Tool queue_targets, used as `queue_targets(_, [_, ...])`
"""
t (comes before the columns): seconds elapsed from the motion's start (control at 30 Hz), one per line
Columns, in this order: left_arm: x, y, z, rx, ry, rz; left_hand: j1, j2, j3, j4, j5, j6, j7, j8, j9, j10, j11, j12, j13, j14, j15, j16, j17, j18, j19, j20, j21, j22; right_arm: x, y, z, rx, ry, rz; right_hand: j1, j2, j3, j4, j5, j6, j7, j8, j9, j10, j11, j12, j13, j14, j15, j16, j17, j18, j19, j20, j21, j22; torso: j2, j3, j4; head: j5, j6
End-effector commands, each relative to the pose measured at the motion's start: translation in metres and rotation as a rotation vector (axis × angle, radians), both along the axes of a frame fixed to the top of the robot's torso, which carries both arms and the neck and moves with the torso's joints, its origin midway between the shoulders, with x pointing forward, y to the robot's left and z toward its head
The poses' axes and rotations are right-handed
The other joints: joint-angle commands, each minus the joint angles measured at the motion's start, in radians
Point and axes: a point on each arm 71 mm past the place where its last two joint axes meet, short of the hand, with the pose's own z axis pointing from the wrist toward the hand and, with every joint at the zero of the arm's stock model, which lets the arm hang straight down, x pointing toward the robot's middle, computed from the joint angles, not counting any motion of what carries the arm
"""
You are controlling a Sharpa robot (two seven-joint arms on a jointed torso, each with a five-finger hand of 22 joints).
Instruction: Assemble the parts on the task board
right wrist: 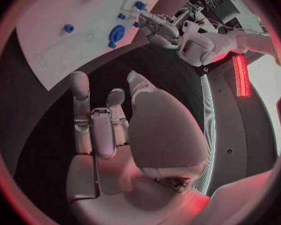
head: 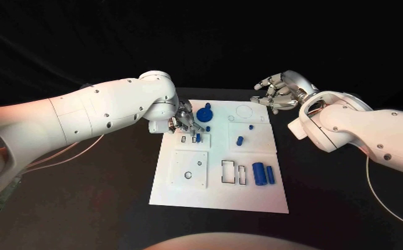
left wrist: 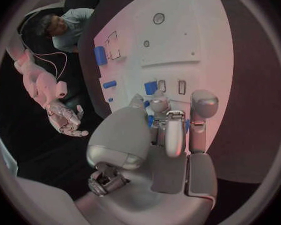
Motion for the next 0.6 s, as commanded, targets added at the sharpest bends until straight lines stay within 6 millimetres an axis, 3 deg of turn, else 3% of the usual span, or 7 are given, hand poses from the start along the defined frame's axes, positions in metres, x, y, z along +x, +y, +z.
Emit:
queue_targets(0.03, [-0.0014, -0.0035, -0.0008, 0.008, 0.023, -0.024, -0.007, 0.0, -0.006, 0.001, -0.005, -0.004, -0.001, 0.006, 0.001, 0.002, -0.002, 0.003, -0.001, 0.104, 0.0, 0.004, 0.263, -0.004, 0.005, -0.002, 0.001, -0.001, 0.0001, 0.0013, 0.0001, -0.007, -0.003, 0.005, 0.004, -0.007, 0.004, 0.0, 0.004, -0.009, -0.001, 0.006, -0.001, -0.006, 0.002, -0.006, -0.003, 0.002, -0.007, -0.006, 0.001, 0.019, -0.004, 0.0, -0.002, 0.0, 0.001, 0.0007, 0.0003, 0.001, -0.002])
queue_targets(0.3, [-0.0013, -0.007, -0.0021, 0.005, 0.033, -0.028, -0.007, 0.0, -0.006, 0.001, -0.005, -0.005, -0.001, 0.006, 0.001, 0.001, -0.002, 0.003, -0.001, 0.104, 0.0, 0.004, 0.263, -0.004, 0.004, -0.002, 0.0, -0.002, 0.001, 0.0033, -0.0009, -0.009, 0.002, 0.01, 0.005, -0.007, 0.005, -0.001, 0.007, -0.009, -0.001, 0.007, -0.001, -0.005, 0.002, -0.006, -0.003, 0.002, -0.007, -0.007, 0.0, 0.019, -0.003, 0.0, -0.003, 0.0, 0.001, 0.0009, -0.0003, 0.007, -0.006])
queue_targets(0.6, [0.0011, -0.006, -0.0037, 0.013, 0.042, -0.026, -0.006, 0.002, -0.006, 0.001, -0.006, -0.006, -0.001, 0.007, 0.003, 0.0, -0.002, 0.002, -0.002, 0.104, 0.0, 0.004, 0.263, -0.004, 0.004, -0.003, 0.0, -0.001, 0.0011, 0.0036, -0.0014, -0.011, 0.007, 0.01, 0.006, -0.006, 0.006, -0.001, 0.009, -0.008, -0.001, 0.008, -0.001, -0.005, 0.002, -0.006, -0.004, 0.002, -0.008, -0.007, 0.0, 0.019, -0.003, 0.0, -0.004, -0.001, 0.001, 0.0012, -0.0007, 0.0, -0.014])
